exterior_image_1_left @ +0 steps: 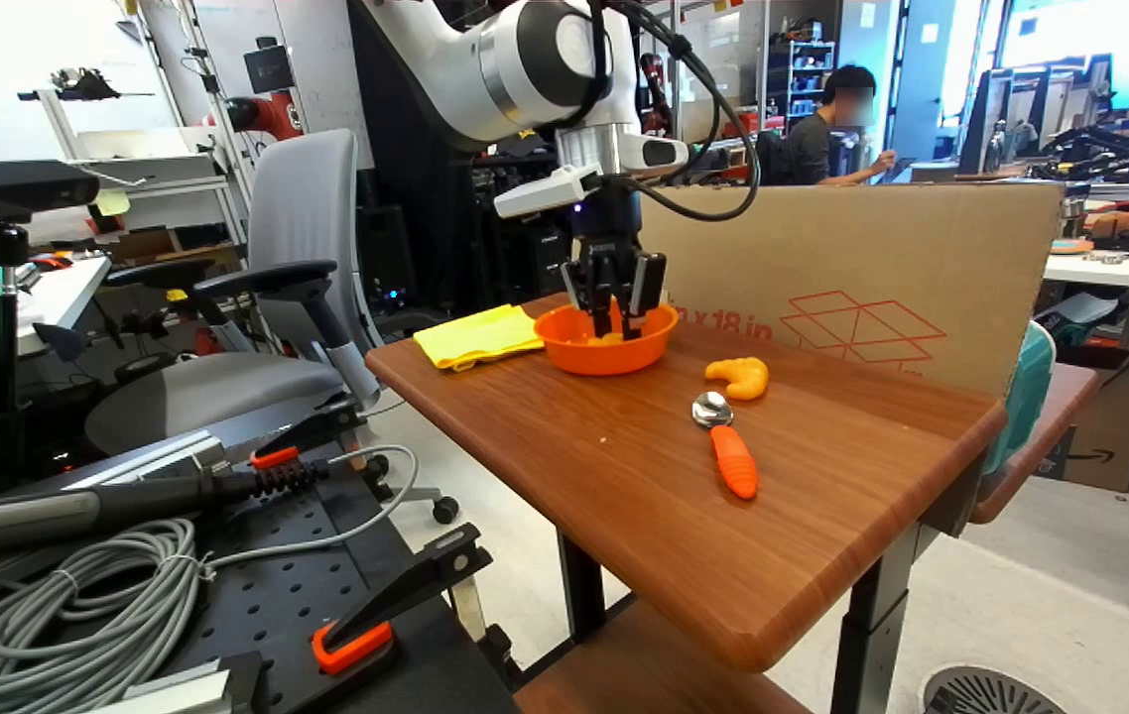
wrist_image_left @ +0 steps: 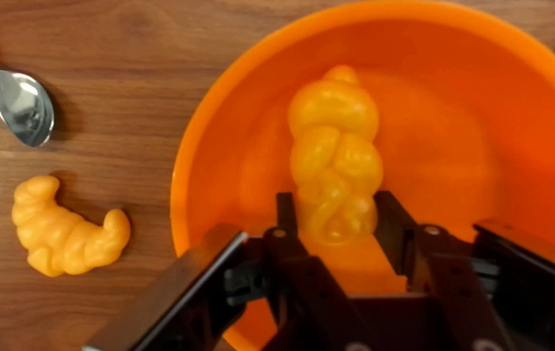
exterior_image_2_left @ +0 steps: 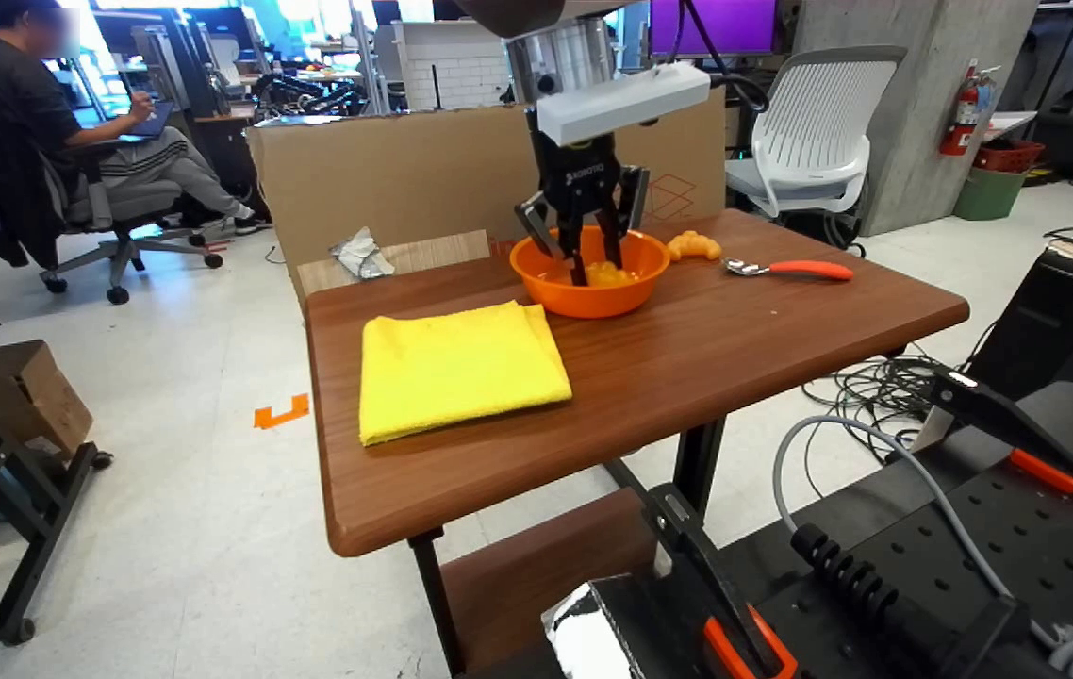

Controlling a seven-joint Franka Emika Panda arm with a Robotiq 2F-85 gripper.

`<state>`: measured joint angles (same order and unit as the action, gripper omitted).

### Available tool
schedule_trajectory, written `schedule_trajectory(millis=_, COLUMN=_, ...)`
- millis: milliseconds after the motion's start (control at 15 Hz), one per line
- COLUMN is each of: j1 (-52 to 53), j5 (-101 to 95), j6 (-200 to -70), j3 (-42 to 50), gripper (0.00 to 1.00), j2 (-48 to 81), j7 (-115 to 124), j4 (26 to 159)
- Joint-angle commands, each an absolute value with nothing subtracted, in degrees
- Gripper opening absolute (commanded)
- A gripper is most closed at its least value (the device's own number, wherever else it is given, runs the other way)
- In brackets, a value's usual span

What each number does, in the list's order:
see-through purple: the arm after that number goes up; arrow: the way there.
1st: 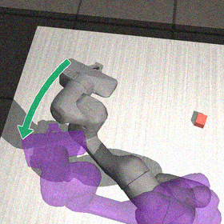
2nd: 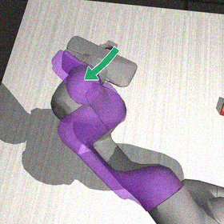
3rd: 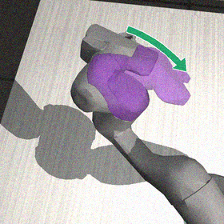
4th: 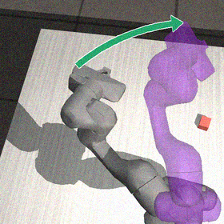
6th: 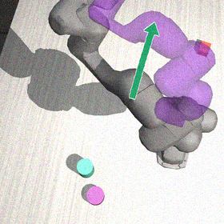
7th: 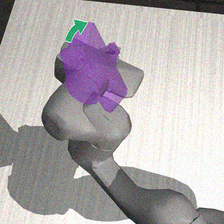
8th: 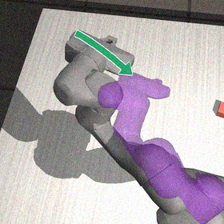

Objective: Remove the plastic bread from the bowl then place the bowl on the yellow towel and move the spoon backwards.

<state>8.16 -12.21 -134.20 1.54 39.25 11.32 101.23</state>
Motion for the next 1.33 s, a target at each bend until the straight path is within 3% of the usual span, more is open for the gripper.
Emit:
schedule_trajectory(millis=0, j1=9.2, j5=-13.02, j6=-131.81, j3=2.57, gripper=0.16, j2=40.52, j7=10.85, j4=98.7)
schedule_trajectory(millis=1267, j1=4.64, j5=-10.71, j6=-134.59, j3=1.78, gripper=0.16, j2=28.21, j7=7.07, j4=106.12)
